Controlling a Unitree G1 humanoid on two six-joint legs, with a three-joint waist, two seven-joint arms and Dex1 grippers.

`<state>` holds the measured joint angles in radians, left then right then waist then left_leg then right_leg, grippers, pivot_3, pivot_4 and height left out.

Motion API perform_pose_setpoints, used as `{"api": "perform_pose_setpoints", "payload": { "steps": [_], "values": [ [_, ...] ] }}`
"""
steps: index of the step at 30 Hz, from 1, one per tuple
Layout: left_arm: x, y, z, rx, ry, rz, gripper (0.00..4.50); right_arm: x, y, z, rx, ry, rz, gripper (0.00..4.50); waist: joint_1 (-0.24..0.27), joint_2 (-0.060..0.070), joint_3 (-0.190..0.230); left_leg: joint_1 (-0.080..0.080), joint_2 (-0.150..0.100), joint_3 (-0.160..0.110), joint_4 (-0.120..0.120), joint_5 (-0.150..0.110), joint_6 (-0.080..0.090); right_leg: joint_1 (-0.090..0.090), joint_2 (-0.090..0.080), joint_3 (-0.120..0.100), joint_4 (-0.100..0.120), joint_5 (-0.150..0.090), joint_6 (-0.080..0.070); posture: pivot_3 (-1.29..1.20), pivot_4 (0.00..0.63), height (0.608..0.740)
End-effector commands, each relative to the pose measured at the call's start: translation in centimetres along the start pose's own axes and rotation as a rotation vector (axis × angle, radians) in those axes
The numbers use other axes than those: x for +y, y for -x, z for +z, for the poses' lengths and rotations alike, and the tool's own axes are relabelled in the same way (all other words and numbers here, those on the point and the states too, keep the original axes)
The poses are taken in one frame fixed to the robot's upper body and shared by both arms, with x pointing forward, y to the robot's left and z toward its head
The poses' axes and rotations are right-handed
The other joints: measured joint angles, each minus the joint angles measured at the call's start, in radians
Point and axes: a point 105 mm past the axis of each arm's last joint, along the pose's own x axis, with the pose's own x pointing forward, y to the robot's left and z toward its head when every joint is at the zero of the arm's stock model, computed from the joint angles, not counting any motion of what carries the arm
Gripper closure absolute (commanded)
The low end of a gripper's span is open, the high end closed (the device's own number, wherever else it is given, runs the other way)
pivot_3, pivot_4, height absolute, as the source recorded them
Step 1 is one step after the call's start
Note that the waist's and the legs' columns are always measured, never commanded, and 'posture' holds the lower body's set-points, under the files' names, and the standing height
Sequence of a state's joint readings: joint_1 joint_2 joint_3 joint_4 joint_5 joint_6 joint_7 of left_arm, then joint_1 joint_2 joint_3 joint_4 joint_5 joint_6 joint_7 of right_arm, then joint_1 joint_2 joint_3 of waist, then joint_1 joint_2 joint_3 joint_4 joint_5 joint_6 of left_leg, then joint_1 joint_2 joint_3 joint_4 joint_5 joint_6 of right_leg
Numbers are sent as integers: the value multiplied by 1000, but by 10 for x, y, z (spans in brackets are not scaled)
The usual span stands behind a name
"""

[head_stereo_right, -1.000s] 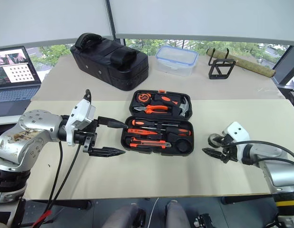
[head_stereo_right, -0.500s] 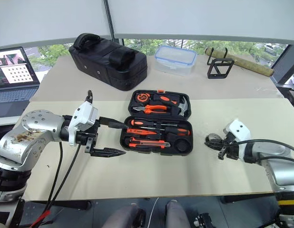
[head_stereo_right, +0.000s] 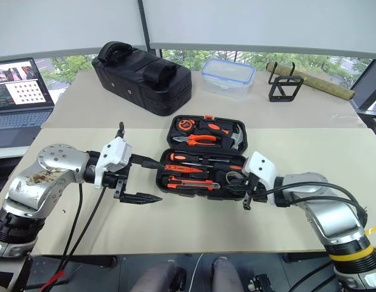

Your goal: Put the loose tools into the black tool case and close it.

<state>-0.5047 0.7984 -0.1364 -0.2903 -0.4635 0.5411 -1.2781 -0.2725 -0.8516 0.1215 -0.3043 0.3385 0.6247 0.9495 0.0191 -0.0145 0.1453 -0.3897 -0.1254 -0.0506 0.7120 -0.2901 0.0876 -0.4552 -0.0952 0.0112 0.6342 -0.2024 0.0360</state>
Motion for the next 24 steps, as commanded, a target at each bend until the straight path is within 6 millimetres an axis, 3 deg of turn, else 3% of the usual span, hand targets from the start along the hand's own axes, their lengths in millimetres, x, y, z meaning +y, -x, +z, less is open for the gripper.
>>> {"api": "perform_pose_setpoints", "payload": {
  "steps": [1,7,11,14,17,18,20,24],
  "values": [
    [2,5,5,10,-46,16,0,-4,7,1,25,39,-16,3126,-3,0,0,0,0,0,0,0,0,0,0,0,0,0,0,0,150,722],
    [4,5,2,18,-43,27,0,7,8,5,2,34,39,1105,-5,0,0,0,0,0,-1,0,0,0,0,0,0,0,0,0,150,722],
    [10,6,-3,32,-31,59,0,6,22,13,-21,18,42,1105,-4,0,0,0,0,0,0,0,0,1,0,0,-1,0,0,0,150,722],
    [24,7,-13,57,-1,144,0,-11,37,15,-39,-18,-36,1105,-4,0,0,0,0,0,0,0,0,1,0,0,-1,0,0,0,150,722],
    [54,14,-38,116,48,333,0,-40,58,9,-58,-95,-180,1105,-2,0,0,0,0,0,0,0,0,1,0,0,-1,0,0,0,150,722],
    [61,17,-45,133,62,376,0,-46,64,6,-62,-112,-212,1616,-1,0,0,0,0,0,0,0,0,1,0,0,-1,0,0,0,150,722],
    [73,16,-54,121,90,437,495,-58,71,-3,-55,-133,-277,2136,0,0,0,0,0,0,0,0,0,1,0,0,-1,0,0,0,150,722],
    [94,10,-73,140,87,534,1971,-79,62,-28,-2,-157,-382,3556,0,0,0,0,0,0,-1,0,0,0,0,-1,-1,0,0,0,150,722]
  ]
}}
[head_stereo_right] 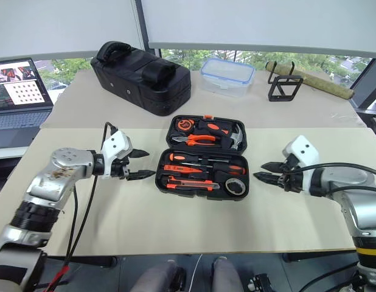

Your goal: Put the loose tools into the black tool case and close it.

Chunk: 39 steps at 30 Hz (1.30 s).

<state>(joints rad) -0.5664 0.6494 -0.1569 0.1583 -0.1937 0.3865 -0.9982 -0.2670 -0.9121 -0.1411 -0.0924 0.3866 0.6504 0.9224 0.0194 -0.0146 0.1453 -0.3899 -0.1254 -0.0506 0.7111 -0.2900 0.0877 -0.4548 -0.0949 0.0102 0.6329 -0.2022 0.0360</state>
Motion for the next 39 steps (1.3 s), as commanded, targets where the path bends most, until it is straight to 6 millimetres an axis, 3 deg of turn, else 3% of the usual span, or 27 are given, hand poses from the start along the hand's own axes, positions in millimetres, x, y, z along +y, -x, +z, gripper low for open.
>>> {"api": "perform_pose_setpoints", "payload": {
  "steps": [1,3,7,11,15,22,27,36,39],
  "values": [
    [19,-10,3,-9,-55,92,2271,-13,-12,-7,15,48,-68,3833,-1,0,0,0,0,0,0,0,0,0,0,0,0,0,0,0,150,722],
    [23,-20,1,2,-57,100,3080,-13,-23,-7,15,69,-54,4473,-3,0,0,0,0,1,0,0,0,-1,-1,0,1,0,0,0,150,722],
    [20,-37,5,-11,-53,66,4473,-10,-44,-2,13,141,-15,4500,-9,0,0,-1,0,1,0,0,0,-2,-1,0,2,0,0,0,150,722],
    [1,-45,11,-42,-40,-48,4473,0,-56,4,7,216,60,4500,-8,0,0,-2,0,1,0,0,0,-2,0,0,1,0,0,0,150,722],
    [-22,-41,17,-90,-34,-173,4473,23,-50,11,-42,281,208,4500,-8,0,0,-3,0,0,1,0,0,-2,0,0,0,0,0,0,150,722],
    [-70,-17,8,-86,-19,-384,4473,58,-27,-11,12,381,328,4500,-7,0,0,-4,0,-1,0,0,0,-4,0,-1,-1,0,0,0,150,722],
    [-92,-4,-5,-48,-18,-441,4473,67,-11,-26,57,392,315,4500,-5,1,0,-3,0,-1,1,0,0,-2,0,1,-2,0,0,0,150,722],
    [-104,14,-32,18,19,-391,4473,56,12,-51,127,322,189,4500,-1,2,-1,0,1,-1,0,0,0,0,0,2,-1,0,0,0,150,722],
    [-89,25,-57,85,85,-284,4473,46,20,-61,152,270,116,4500,0,2,-1,2,1,-1,-1,0,0,1,0,2,-2,0,0,0,150,722]
  ]
}}
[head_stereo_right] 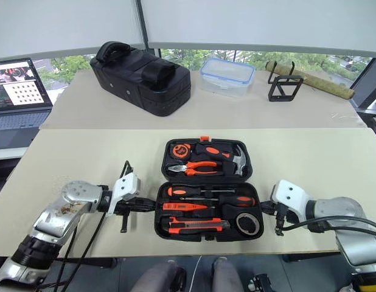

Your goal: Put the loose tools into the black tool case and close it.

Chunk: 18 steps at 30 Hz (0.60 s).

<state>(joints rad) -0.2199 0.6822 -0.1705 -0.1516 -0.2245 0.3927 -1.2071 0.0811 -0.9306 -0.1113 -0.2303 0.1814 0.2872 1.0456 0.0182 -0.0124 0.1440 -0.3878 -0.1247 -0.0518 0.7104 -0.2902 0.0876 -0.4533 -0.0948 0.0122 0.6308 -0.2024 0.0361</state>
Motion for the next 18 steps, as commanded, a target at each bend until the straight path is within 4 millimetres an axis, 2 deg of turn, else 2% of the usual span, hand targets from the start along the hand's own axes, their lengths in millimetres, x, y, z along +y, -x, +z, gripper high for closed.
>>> {"api": "perform_pose_setpoints", "payload": {
  "steps": [1,2,3,5,8,12,16,18],
  "values": [
    [10,20,-25,54,95,108,4473,-13,16,-9,20,-59,-102,4500,1,0,0,2,0,0,0,0,0,1,0,0,0,0,0,0,150,722],
    [16,28,-28,54,146,154,4473,-16,21,-9,16,-88,-125,4500,1,0,0,4,0,0,0,0,0,2,0,0,-1,0,0,0,150,722],
    [22,36,-28,46,192,195,4500,-20,25,-8,3,-121,-146,4041,1,0,0,6,1,0,-1,-1,-1,5,0,1,-1,0,0,0,150,722],
    [36,51,-19,2,272,263,3977,-33,34,2,-58,-213,-202,3776,-1,1,0,8,1,0,-2,-6,-7,10,0,1,-1,0,0,0,150,722],
    [59,63,4,-88,397,336,3094,-57,40,26,-181,-355,-279,2740,-7,1,2,12,1,0,-2,-6,-7,13,1,0,0,0,-1,0,150,722],
    [76,57,30,-146,478,336,1564,-74,33,54,-269,-449,-287,1364,-4,1,2,14,1,0,-2,-5,-8,14,1,-1,1,1,-2,0,150,722],
    [97,41,49,-176,591,352,234,-94,14,73,-291,-529,-309,49,-3,1,2,12,1,0,-1,-1,0,12,1,-2,0,1,-1,0,150,722],
    [106,33,54,-181,633,365,59,-100,5,77,-286,-561,-309,5,-4,1,2,8,0,0,-1,-1,0,8,1,-2,0,1,-1,0,150,722]
  ]
}}
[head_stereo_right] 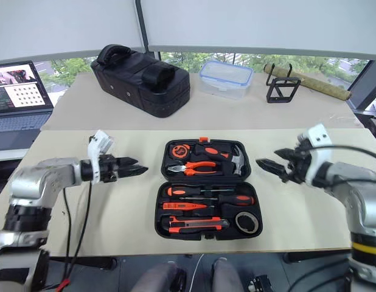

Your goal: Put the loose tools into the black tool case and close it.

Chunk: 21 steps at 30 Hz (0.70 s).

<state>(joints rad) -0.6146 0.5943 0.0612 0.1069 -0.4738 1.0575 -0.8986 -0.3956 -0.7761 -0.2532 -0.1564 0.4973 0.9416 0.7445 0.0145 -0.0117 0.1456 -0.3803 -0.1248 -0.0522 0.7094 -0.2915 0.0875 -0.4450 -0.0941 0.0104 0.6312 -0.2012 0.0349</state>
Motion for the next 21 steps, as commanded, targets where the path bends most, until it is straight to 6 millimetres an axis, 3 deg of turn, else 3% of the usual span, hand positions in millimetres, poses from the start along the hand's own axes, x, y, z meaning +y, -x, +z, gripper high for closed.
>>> {"api": "perform_pose_setpoints", "payload": {
  "steps": [1,4,8,9,12,21],
  "values": [
    [5,-21,21,-20,85,44,59,-8,-22,5,25,-47,-44,5,-1,0,0,-1,0,0,0,0,0,-1,0,0,0,0,0,0,150,722],
    [2,-47,28,-18,106,50,59,-10,-45,2,55,-28,-54,5,0,0,0,-8,-1,0,3,1,-1,-8,0,-2,2,0,0,0,150,722],
    [0,-61,26,-17,119,49,59,-19,-59,-3,81,-53,-115,5,-9,0,0,-10,-1,2,2,1,-1,-13,-1,0,4,0,0,0,150,722],
    [0,-63,24,-16,126,53,14,-19,-61,-4,87,-59,-117,253,-12,0,0,-10,-1,1,2,1,-2,-13,-1,0,9,0,0,0,150,722],
    [1,-65,19,-8,131,62,751,-19,-63,-5,91,-80,-122,998,-18,0,0,-11,0,1,2,2,-2,-14,-1,0,11,0,0,0,150,722],
    [1,-59,5,4,142,62,3889,-7,-66,-6,81,-95,-88,4054,-10,0,0,-9,-1,1,4,2,-2,-12,-1,1,11,0,0,0,150,722]
  ]
}}
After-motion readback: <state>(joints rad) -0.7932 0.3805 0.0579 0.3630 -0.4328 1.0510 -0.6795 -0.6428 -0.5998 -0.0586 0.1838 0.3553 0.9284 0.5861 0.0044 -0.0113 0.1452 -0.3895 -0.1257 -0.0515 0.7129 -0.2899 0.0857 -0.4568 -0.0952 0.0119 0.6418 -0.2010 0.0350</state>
